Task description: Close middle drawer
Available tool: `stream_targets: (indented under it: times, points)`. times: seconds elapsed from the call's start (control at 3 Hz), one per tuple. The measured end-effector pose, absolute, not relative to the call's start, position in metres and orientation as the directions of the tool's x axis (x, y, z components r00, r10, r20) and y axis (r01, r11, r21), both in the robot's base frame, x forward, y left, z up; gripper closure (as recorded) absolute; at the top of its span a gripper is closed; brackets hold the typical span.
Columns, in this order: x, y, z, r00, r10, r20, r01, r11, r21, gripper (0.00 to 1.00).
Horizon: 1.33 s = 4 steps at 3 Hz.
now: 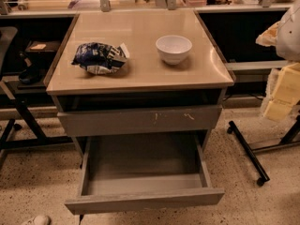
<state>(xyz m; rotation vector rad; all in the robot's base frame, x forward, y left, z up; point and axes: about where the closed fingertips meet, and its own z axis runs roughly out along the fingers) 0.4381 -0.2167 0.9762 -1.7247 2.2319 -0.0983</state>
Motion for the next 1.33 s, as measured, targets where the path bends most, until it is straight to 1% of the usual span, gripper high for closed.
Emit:
stream_targets:
  times: [0.33,0.67,1.33]
  points:
    - [0.4381,-0.2167,0.9762,-0.221,-0.953,-0.207,-0.931,0.270,-0.245,0.00]
    - [0.4381,-0.2166,0.9762,-0.221,-0.953,-0.207,-0.931,0.270,-0.246,0.10]
    - [0.4381,-0.2166,0.9762,-0.221,-0.953,-0.207,-0.931,0.270,-0.246,0.57]
